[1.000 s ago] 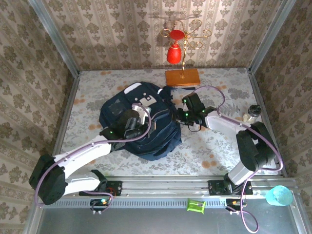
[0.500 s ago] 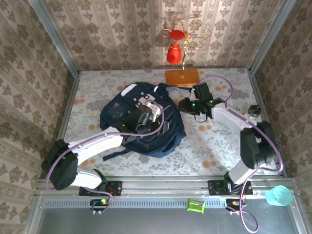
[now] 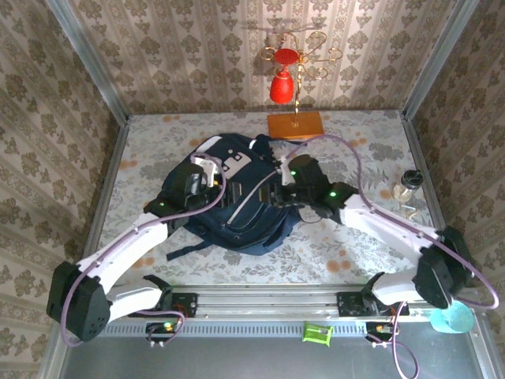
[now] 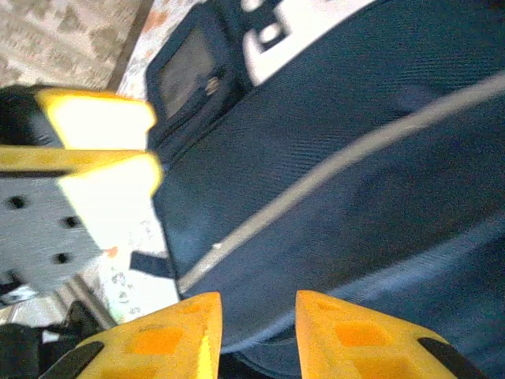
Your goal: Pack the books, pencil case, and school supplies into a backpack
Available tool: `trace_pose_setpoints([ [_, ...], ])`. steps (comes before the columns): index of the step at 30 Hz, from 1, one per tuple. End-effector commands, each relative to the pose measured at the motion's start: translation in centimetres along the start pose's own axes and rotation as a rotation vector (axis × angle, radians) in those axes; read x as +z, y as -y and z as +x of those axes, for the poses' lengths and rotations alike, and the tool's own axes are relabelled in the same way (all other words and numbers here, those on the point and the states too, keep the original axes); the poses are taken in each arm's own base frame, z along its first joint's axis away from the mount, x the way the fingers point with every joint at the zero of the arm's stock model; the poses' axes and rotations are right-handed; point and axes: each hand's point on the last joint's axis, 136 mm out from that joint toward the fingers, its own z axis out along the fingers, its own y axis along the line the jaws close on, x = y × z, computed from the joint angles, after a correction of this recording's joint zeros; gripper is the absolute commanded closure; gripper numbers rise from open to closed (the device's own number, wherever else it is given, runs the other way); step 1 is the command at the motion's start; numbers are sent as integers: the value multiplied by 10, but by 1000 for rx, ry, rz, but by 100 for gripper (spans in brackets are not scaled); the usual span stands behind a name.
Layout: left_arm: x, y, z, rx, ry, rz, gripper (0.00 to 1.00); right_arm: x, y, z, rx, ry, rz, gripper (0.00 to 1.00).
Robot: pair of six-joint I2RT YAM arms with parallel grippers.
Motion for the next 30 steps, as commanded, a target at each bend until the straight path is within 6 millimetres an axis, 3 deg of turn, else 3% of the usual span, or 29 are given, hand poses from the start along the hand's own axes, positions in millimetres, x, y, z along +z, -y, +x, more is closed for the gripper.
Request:
trace_pose_setpoints([
  [1, 10, -17, 10, -1, -72, -78, 20, 32, 3, 12, 19, -58, -11, 72],
  [8, 22, -28, 35, 24, -188, -104, 19, 70, 54, 37, 76, -136, 74, 76],
  [13, 22, -27, 59, -16, -234, -74, 22, 77, 80, 33, 75, -168, 102, 76],
  [17, 19, -7, 74, -48, -255, 38, 27, 77, 96, 22, 37, -204, 142, 76],
  [22, 14, 15, 78, -88, -258, 136, 30, 61, 106, 4, -41, -204, 214, 75],
  [27, 7, 4, 73, -72, -225, 74, 30, 28, 93, -5, -66, -146, 234, 70],
  [30, 8, 1, 71, -84, -204, 78, 31, 10, 81, 7, -68, -110, 232, 64],
])
